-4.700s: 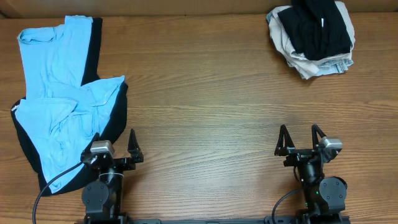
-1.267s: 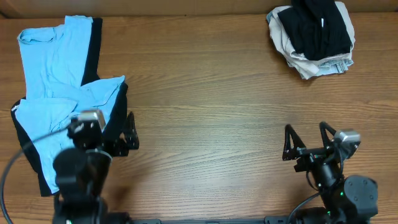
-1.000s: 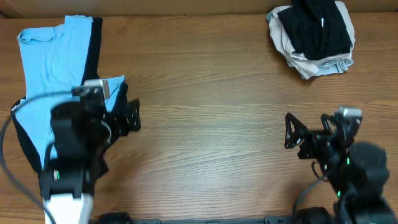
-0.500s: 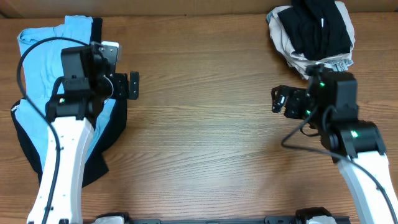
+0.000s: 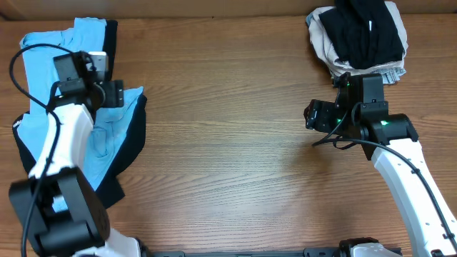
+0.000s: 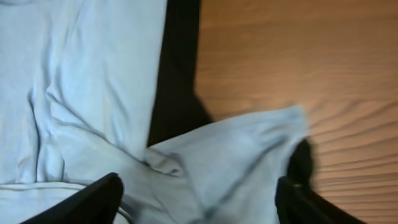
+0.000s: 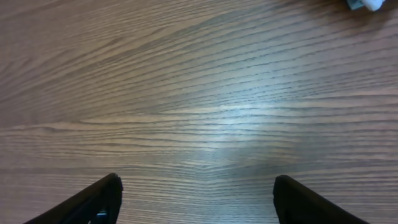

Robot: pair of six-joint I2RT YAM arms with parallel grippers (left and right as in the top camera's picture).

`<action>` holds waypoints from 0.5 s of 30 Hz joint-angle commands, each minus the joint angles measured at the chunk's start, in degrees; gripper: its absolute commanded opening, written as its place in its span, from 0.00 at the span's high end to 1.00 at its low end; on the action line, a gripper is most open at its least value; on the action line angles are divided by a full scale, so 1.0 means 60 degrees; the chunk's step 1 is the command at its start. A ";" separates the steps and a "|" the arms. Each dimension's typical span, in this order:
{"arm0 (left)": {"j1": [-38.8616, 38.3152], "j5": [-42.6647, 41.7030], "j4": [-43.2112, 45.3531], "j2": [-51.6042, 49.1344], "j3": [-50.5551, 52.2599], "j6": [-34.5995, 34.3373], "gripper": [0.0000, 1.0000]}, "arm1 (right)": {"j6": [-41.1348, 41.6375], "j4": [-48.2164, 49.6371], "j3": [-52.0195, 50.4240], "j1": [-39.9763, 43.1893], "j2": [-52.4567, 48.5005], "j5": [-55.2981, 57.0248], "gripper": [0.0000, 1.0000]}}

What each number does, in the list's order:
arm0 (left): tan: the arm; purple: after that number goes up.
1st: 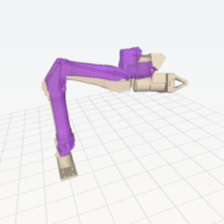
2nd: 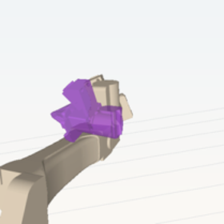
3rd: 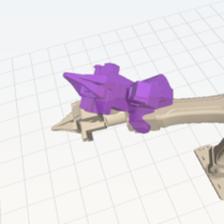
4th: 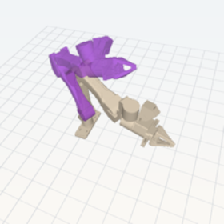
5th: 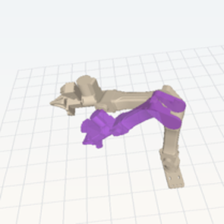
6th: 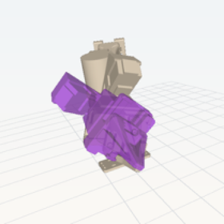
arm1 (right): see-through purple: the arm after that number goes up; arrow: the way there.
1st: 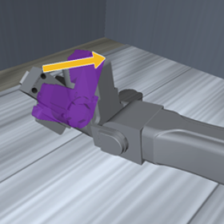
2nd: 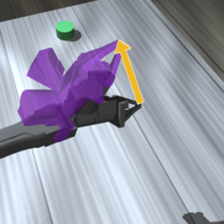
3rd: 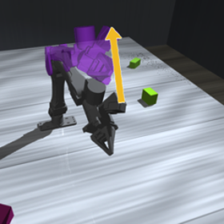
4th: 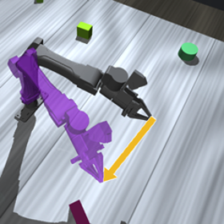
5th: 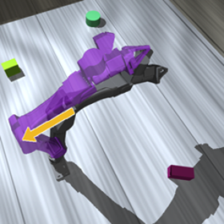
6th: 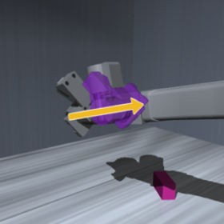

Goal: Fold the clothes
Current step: 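Reach the left gripper to the light-blue shirt edge and grasp it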

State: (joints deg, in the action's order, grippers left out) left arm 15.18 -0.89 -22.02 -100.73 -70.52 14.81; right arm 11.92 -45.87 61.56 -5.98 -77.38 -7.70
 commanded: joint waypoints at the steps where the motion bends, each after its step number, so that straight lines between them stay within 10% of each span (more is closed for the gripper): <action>1: 0.0091 -0.0681 0.0135 -0.0783 -0.0197 0.1348 0.24 | -0.0011 0.0015 0.0211 0.0062 0.0069 -0.0098 0.22; 15: -0.0306 -0.1118 0.0331 -0.2098 -0.0197 0.2087 0.37 | -0.0015 -0.0051 0.0208 0.0062 0.0069 -0.0087 0.24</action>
State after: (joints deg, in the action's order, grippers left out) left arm 14.44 -5.63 -20.27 -110.85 -70.54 25.19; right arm 11.94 -46.30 61.56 -5.98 -77.38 -7.73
